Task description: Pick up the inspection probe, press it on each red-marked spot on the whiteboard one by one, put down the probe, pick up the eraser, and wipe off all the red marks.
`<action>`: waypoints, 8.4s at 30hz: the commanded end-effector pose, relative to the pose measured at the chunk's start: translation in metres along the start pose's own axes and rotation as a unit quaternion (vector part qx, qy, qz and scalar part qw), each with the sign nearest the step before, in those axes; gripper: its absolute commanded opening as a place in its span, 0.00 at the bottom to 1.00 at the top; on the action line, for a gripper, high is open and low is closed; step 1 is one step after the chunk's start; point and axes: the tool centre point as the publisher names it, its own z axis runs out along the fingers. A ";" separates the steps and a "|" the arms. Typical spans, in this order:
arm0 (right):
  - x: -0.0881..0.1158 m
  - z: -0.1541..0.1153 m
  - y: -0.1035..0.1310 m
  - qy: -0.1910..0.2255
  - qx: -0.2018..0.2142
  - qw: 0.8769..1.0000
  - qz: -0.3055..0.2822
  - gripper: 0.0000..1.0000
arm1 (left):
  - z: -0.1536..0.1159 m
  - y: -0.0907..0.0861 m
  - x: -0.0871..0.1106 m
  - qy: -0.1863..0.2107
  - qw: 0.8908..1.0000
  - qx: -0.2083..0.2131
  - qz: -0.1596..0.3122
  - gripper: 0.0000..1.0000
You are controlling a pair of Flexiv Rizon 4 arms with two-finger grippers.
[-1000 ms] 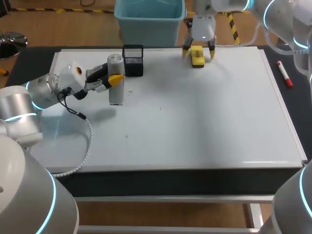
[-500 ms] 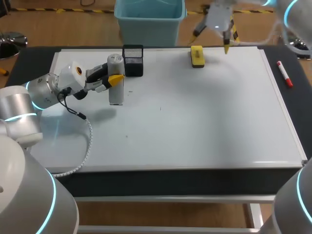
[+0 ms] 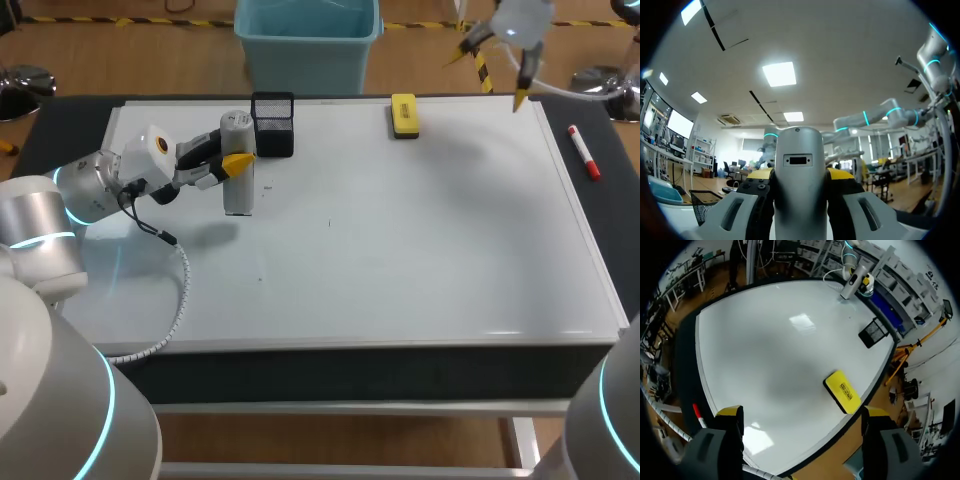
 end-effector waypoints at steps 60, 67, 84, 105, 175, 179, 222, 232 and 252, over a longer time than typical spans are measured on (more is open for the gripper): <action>0.096 -0.043 0.044 -0.096 0.075 0.988 0.094 1.00 | 0.029 -0.033 -0.026 0.029 0.999 0.002 0.018 0.00; 0.096 -0.043 0.044 -0.096 0.075 0.988 0.094 1.00 | 0.060 -0.061 -0.041 0.058 0.997 0.005 0.040 0.00; 0.096 -0.043 0.044 -0.096 0.075 0.988 0.094 1.00 | 0.110 -0.071 -0.087 0.077 0.995 0.016 0.053 0.00; 0.096 -0.043 0.044 -0.096 0.075 0.988 0.094 1.00 | 0.101 -0.046 -0.153 0.080 0.995 0.031 0.047 0.00; 0.096 -0.043 0.044 -0.096 0.075 0.988 0.094 1.00 | 0.057 0.057 -0.184 0.063 0.998 -0.001 0.028 0.00; 0.096 -0.043 0.044 -0.096 0.075 0.988 0.094 1.00 | 0.058 0.059 -0.182 0.059 0.998 -0.010 0.023 0.00; 0.096 -0.043 0.044 -0.096 0.075 0.988 0.094 1.00 | 0.057 0.016 -0.140 -0.063 0.955 -0.267 0.110 1.00; 0.096 -0.043 0.044 -0.096 0.075 0.988 0.094 1.00 | 0.034 -0.001 -0.120 -0.138 0.920 -0.336 0.143 1.00; 0.096 -0.043 0.044 -0.096 0.075 0.988 0.094 1.00 | -0.003 -0.024 -0.071 -0.231 0.866 -0.400 0.192 1.00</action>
